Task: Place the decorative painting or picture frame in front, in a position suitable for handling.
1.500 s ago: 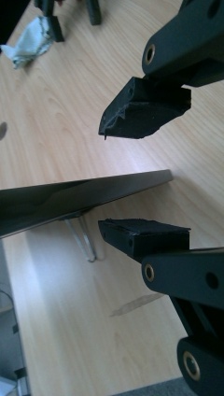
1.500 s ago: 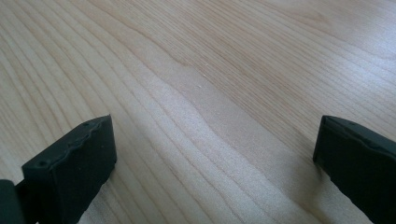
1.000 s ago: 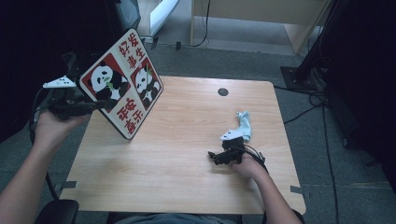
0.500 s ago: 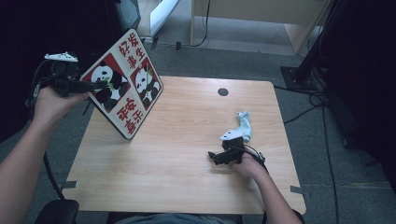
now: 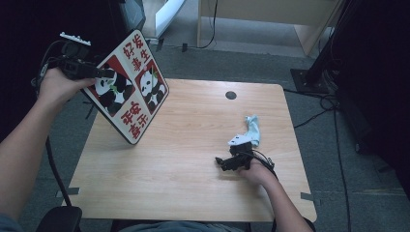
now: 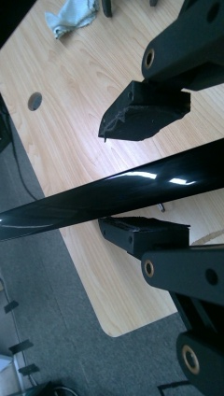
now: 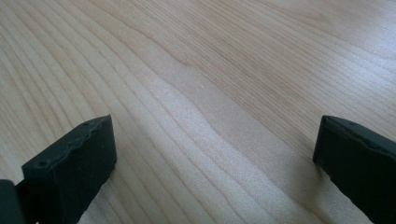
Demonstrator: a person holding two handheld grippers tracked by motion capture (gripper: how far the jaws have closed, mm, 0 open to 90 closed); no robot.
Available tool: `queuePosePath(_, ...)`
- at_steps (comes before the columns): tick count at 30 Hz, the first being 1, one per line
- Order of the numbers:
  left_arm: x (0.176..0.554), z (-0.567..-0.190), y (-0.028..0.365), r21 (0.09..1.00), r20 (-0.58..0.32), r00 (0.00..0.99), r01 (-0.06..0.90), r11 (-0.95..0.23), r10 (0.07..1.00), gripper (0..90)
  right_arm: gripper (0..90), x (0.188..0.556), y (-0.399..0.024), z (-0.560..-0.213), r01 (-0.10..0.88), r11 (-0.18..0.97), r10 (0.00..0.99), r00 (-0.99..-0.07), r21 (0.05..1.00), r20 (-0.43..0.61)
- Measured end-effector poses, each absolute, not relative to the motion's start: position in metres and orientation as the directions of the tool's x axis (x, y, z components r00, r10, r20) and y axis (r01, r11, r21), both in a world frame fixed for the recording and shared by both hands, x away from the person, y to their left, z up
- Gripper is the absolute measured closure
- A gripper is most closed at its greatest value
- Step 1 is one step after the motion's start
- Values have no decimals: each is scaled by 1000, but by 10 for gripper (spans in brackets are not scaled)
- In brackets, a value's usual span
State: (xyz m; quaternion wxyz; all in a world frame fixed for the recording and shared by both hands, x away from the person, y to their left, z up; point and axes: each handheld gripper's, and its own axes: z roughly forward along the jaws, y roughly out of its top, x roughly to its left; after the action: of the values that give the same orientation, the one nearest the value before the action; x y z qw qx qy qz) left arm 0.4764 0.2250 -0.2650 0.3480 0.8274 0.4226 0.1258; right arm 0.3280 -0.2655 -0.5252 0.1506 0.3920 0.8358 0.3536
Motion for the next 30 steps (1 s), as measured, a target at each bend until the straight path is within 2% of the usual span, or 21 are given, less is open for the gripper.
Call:
queuePosePath(12, 502, -253, 220, 645, -119, 631, 636, -424, 766, 542, 0, 328, -265, -525, 545, 445, 759, -651, 710, 24)
queuePosePath(22, 531, -249, 204, 578, -95, 635, 663, -476, 767, 556, 0, 327, -265, -525, 545, 447, 758, -651, 710, 23)
queuePosePath(30, 547, -251, 202, 555, -134, 627, 689, -466, 768, 633, 0, 327, -266, -525, 538, 450, 754, -656, 713, 19)
